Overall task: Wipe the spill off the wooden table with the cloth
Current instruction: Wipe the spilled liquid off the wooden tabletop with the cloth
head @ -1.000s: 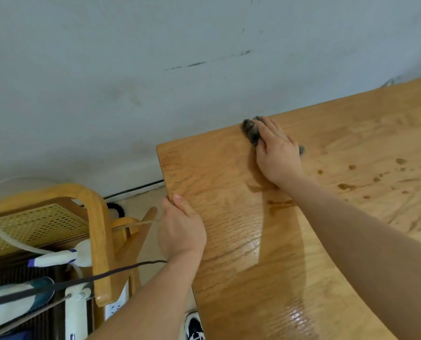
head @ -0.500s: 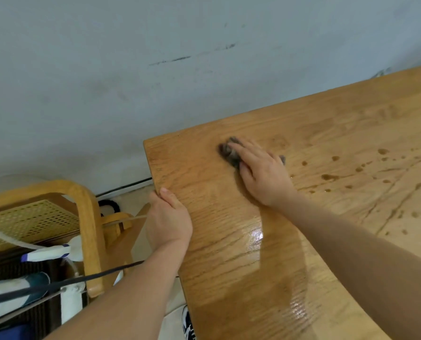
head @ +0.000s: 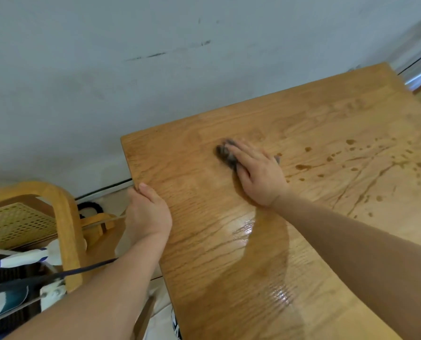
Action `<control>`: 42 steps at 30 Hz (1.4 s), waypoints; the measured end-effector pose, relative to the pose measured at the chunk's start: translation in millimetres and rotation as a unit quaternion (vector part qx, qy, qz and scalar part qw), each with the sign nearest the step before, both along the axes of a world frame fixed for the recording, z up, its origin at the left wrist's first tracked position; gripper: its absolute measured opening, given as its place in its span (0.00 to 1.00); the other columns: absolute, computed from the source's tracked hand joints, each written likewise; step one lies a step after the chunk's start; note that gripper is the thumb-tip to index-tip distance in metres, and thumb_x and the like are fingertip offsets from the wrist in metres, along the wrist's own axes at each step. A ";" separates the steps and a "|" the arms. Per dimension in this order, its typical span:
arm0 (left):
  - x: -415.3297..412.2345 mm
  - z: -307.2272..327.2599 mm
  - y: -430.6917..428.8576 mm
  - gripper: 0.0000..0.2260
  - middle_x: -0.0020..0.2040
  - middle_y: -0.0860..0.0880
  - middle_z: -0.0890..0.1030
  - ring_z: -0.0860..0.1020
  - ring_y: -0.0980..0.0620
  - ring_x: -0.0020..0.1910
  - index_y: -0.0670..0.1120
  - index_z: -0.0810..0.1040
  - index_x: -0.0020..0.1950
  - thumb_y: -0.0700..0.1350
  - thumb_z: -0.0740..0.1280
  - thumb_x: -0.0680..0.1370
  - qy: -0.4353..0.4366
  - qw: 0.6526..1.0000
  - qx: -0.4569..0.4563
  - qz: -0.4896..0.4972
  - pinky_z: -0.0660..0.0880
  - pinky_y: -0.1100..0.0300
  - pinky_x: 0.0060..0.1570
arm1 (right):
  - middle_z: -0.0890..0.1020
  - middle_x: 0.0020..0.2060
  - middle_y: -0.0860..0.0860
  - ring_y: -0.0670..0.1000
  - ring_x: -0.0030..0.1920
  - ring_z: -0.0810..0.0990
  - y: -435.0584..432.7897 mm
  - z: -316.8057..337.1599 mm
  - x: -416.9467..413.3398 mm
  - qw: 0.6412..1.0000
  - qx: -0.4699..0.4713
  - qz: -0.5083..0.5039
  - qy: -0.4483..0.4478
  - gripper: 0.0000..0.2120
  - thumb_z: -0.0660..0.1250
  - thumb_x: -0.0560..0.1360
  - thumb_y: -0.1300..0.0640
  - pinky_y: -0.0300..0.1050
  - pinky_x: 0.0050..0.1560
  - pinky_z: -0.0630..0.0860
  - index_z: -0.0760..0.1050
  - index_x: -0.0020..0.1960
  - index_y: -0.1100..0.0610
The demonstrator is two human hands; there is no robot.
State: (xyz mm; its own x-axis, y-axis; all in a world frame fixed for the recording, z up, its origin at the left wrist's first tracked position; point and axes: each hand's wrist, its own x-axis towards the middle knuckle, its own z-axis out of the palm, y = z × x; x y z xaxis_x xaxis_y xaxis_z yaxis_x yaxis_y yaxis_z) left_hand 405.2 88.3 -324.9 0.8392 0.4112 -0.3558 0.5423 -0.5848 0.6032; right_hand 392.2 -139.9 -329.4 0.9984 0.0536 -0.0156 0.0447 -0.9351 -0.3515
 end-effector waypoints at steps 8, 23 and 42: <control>-5.1 -3.6 -0.2 0.20 0.44 0.44 0.72 0.69 0.46 0.39 0.39 0.69 0.59 0.51 0.45 0.83 -0.004 1.000 0.007 -0.005 0.62 0.55 0.38 | 0.61 0.77 0.47 0.47 0.78 0.54 60.3 2.6 -84.9 0.999 0.009 0.034 0.021 0.26 0.55 0.79 0.55 0.49 0.76 0.53 0.62 0.76 0.49; -2.0 -7.8 0.7 0.21 0.53 0.37 0.79 0.77 0.37 0.49 0.39 0.69 0.59 0.52 0.44 0.83 0.006 0.999 0.033 -0.023 0.62 0.54 0.38 | 0.62 0.76 0.47 0.47 0.78 0.55 58.5 2.3 -93.0 1.000 -0.004 -0.009 0.008 0.24 0.54 0.81 0.51 0.52 0.75 0.58 0.62 0.76 0.50; -16.1 -7.3 -14.4 0.24 0.71 0.37 0.63 0.62 0.37 0.68 0.43 0.56 0.75 0.42 0.55 0.79 -0.059 0.950 0.250 -0.177 0.68 0.42 0.60 | 0.68 0.74 0.50 0.49 0.75 0.63 28.3 -8.0 -155.5 0.989 0.007 0.142 -0.029 0.21 0.58 0.81 0.52 0.49 0.73 0.62 0.69 0.73 0.52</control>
State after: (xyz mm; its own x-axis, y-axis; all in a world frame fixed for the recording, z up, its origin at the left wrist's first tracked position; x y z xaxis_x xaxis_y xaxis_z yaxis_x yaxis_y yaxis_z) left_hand 389.1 73.9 -332.2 0.9783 0.1886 -0.0856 0.2043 -0.9472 0.2471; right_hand 236.6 -111.5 -337.4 0.9424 0.3315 0.0444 0.3252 -0.8769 -0.3540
